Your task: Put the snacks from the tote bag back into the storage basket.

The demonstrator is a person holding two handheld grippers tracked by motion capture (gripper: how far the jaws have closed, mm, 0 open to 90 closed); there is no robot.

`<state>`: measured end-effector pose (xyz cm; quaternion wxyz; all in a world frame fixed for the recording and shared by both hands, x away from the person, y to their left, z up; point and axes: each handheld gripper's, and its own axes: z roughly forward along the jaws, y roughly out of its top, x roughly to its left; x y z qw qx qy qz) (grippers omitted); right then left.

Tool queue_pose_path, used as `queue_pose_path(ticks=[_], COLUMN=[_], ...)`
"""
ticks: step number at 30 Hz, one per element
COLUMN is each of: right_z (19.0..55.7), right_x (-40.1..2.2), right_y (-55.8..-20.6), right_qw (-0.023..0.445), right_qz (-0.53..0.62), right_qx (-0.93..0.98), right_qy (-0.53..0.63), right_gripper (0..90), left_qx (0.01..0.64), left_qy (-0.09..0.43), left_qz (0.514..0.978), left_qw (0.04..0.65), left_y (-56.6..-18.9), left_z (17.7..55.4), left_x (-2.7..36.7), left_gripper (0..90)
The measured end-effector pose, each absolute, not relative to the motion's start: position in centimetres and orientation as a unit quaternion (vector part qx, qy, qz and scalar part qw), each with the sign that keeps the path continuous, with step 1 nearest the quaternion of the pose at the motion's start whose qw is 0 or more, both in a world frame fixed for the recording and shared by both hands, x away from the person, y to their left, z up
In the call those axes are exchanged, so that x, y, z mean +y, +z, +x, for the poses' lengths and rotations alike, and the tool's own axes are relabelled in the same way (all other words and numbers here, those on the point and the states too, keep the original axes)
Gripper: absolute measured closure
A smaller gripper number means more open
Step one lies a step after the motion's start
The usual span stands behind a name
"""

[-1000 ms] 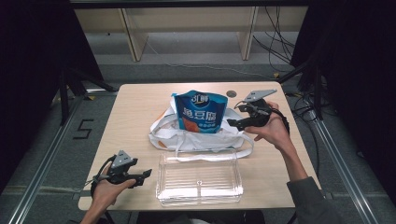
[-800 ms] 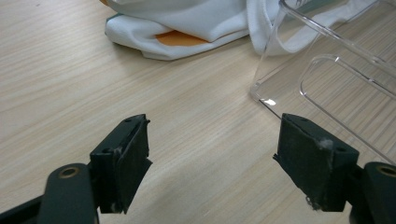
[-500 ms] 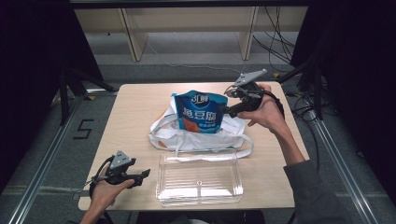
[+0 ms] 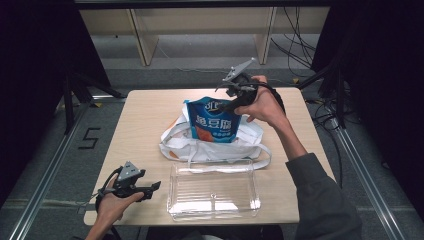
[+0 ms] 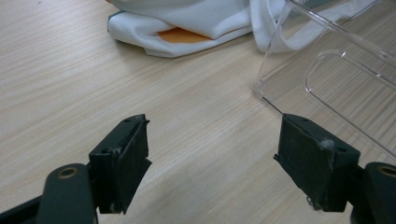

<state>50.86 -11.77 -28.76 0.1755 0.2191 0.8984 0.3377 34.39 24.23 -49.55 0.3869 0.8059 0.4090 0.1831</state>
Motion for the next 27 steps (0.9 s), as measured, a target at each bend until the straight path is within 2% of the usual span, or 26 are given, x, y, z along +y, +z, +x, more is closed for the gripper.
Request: queue_pose_path(ticks=[15, 27], right_z=[52.7, 53.6], right_x=[-8.9, -7.6], right_y=[-28.9, -28.7], right_qw=[0.136, 0.150], right_qz=[0.190, 0.178], right_qx=[0.931, 0.944], right_qy=[0.280, 0.232], right_gripper=[69.7, 87.3], left_qx=[0.411, 0.412], left_qy=[0.182, 0.181], left_qz=[0.803, 0.805], left_qw=[0.391, 0.387], left_y=[-49.6, -49.5], left_z=[34.5, 34.4], left_x=[24.3, 24.4], left_gripper=[24.3, 24.4])
